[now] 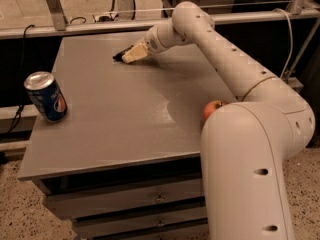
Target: Move rxbar chocolate near apple
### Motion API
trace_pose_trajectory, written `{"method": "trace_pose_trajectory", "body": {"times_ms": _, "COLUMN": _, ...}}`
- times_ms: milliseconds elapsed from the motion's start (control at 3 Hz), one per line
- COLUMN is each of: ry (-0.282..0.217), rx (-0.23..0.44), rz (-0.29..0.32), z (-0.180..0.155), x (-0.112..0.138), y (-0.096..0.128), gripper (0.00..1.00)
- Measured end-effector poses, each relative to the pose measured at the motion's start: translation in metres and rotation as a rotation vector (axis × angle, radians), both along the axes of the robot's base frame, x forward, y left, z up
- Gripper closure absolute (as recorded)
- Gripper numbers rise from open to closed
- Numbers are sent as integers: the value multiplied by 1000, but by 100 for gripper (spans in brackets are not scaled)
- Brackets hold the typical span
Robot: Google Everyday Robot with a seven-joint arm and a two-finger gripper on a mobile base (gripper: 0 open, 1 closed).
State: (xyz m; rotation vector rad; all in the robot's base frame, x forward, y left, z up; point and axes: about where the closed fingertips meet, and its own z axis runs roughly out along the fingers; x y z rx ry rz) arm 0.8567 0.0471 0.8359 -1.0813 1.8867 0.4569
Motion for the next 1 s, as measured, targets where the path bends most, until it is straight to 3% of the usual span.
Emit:
{"method": "trace_pose_trajectory", "body": {"times_ms": 333, "ry": 0, "rx": 0, "rz": 0, "z": 0, "x": 0, "y": 0, "gripper": 100}}
{"method": "trace_pose_trajectory", "body": {"times_ms": 667, "ry": -118, "rx": -43, "rz": -4, "z": 63, "x": -33, "y": -27, "gripper": 100}}
{"method": "trace_pose_trajectory", "body": {"times_ms": 1000, "ry": -296, "rx": -149, "rz": -63, "z": 128, "x": -71, "y": -66, "gripper": 100}}
